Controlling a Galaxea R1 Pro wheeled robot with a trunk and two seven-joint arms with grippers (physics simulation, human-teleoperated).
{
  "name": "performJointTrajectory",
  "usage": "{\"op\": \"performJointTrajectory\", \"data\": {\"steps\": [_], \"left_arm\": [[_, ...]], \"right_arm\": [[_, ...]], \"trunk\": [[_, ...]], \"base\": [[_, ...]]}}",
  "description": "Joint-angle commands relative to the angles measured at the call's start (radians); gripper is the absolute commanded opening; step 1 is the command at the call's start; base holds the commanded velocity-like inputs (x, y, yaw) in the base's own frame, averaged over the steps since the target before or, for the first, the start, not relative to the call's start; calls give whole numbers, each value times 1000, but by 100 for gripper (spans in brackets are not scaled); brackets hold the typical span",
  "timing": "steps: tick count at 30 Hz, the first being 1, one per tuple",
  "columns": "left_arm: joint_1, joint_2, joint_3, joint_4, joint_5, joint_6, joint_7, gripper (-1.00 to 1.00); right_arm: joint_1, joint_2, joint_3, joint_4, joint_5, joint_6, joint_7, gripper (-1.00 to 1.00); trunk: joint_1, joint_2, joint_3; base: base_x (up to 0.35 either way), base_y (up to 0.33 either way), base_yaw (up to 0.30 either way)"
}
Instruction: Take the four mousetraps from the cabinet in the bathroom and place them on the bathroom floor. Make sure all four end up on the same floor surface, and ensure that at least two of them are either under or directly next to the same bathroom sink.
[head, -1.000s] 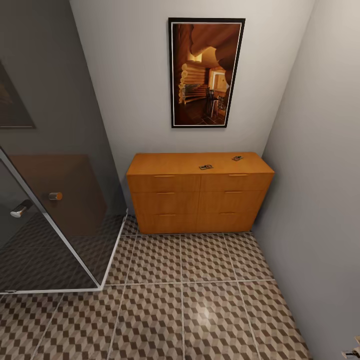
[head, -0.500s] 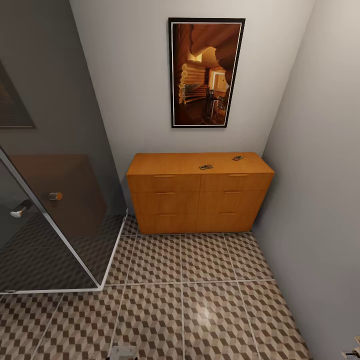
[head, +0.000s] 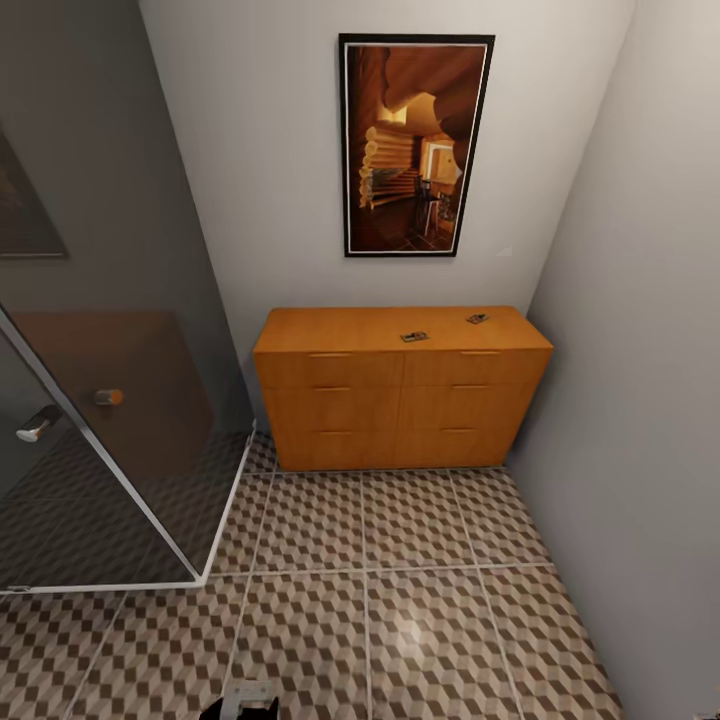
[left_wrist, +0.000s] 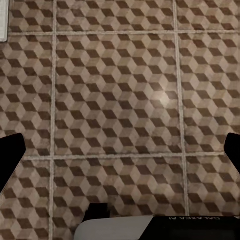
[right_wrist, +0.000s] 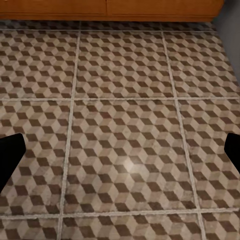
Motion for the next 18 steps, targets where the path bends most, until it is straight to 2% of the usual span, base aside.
{"op": "performJointTrajectory", "data": {"steps": [1,18], "left_arm": [[-1,1,-9,0,8,-4,7,100],[-1,-3,-14,6,8,-8,6,100]], "right_arm": [[-1,0,9,1,-1,-2,-9,100],[-1,0,9,7,-1,-2,-9,100]], "trunk": [[1,-2,-2],[1,-2,-2]], "base": [[231,90,0],[301,101,0]]}}
